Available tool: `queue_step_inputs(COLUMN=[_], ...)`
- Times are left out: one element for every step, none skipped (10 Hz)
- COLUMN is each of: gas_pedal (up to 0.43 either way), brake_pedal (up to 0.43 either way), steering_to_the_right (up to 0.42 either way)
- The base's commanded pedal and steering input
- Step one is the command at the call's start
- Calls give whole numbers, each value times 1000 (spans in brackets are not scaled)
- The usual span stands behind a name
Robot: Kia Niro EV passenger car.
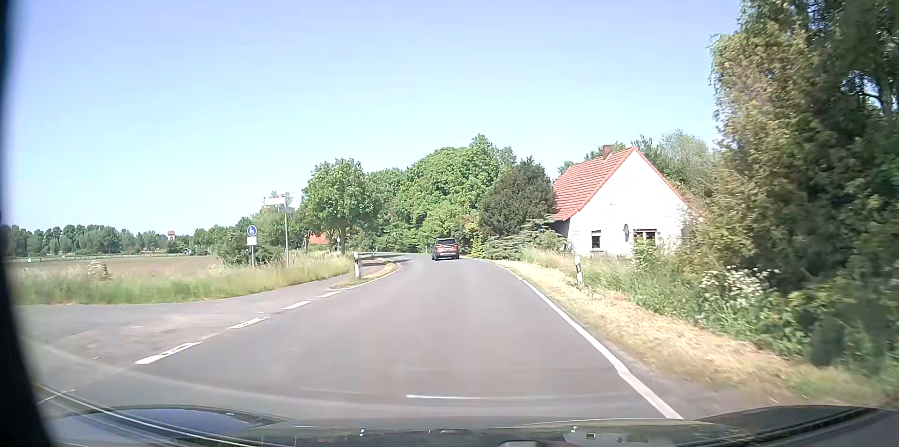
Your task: Follow the waypoints while adhering to traffic rules and regulations
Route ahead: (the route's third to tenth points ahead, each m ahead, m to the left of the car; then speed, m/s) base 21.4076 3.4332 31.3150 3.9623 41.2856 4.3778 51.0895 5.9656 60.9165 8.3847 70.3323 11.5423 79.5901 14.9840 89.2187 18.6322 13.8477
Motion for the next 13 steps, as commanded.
queue_step_inputs(gas_pedal=[197,189,189,177,157,87,79,79,79,79,59,47,47], brake_pedal=[0,0,0,0,0,0,0,0,0,0,0,0,0], steering_to_the_right=[-5,-6,-5,-6,-6,-6,-7,-8,-8,-8,-8,-8,-10])
